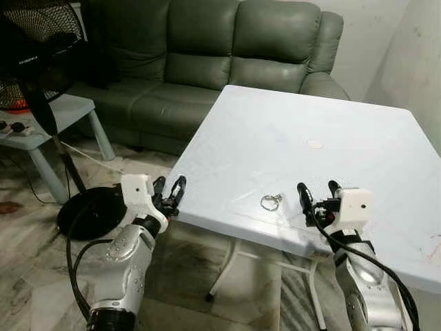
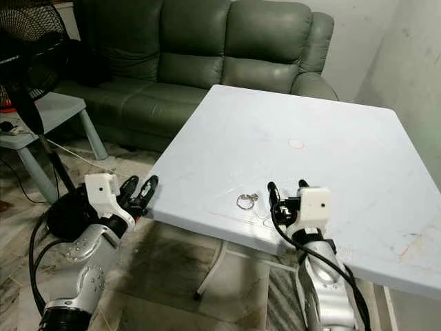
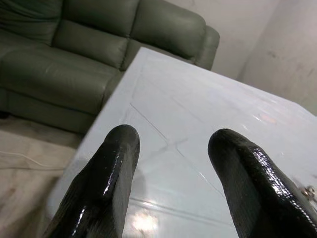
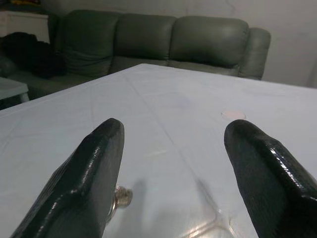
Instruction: Hang keys on a hook
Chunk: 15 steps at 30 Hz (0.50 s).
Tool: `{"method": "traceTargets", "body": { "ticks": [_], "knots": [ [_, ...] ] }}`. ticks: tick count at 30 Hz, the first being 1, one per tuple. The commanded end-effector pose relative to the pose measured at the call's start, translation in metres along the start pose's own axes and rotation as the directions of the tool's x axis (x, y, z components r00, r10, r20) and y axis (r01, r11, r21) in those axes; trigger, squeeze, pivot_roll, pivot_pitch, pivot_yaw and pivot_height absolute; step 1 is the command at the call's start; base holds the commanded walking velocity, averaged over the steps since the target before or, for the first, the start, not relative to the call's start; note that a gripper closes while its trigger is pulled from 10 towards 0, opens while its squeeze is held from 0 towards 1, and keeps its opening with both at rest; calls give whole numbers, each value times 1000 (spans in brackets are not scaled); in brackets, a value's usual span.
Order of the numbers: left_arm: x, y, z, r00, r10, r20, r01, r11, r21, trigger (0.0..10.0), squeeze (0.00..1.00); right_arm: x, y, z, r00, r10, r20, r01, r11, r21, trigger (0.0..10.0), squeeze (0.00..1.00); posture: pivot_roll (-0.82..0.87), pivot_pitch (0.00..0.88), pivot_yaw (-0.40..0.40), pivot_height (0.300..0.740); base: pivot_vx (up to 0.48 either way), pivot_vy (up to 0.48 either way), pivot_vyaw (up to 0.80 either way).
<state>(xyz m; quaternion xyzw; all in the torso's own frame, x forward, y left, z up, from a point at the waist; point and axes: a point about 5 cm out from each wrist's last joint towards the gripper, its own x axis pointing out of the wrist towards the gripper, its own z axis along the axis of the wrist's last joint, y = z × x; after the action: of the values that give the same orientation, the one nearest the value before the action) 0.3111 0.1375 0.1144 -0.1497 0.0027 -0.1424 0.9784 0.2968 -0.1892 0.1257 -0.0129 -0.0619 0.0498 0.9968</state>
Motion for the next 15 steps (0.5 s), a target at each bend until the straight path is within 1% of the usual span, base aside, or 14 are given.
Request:
{"method": "traceTargets", "body": {
  "ticks": [1,5,9,11,12,14,15],
  "knots": [
    [0,-4,3,1000,-23,5,23,1000,13,10000,0,3,-1,2,1000,12,4,-12,1000,-13,10000,0,54,0,-23,740,0,0,0],
    [-4,-7,-1,1000,-29,-5,29,999,17,10000,0,12,-4,6,998,56,-3,-56,997,-48,10000,0,59,0,-29,740,0,0,0],
    [-6,-8,-2,1000,-29,-9,30,999,14,10000,0,19,-5,8,997,76,-12,-77,996,-51,10000,0,64,5,-33,740,0,0,0],
    [-8,-10,-4,999,-31,-14,31,999,13,10000,0,28,-2,11,994,111,-22,-112,992,-58,10000,0,68,10,-37,740,0,0,0],
    [-8,-10,-4,999,-31,-14,31,999,13,10000,0,28,-2,11,994,111,-22,-112,992,-58,10000,0,68,10,-37,740,0,0,0],
    [-9,-12,-4,999,-35,-16,36,999,14,10000,0,36,5,13,989,142,-34,-144,988,-62,10000,0,71,13,-40,740,0,0,0],
    [-9,-12,-4,999,-37,-17,37,999,14,10000,0,38,7,13,988,149,-36,-151,987,-64,10000,0,72,12,-41,740,0,0,0]
  ]
}}
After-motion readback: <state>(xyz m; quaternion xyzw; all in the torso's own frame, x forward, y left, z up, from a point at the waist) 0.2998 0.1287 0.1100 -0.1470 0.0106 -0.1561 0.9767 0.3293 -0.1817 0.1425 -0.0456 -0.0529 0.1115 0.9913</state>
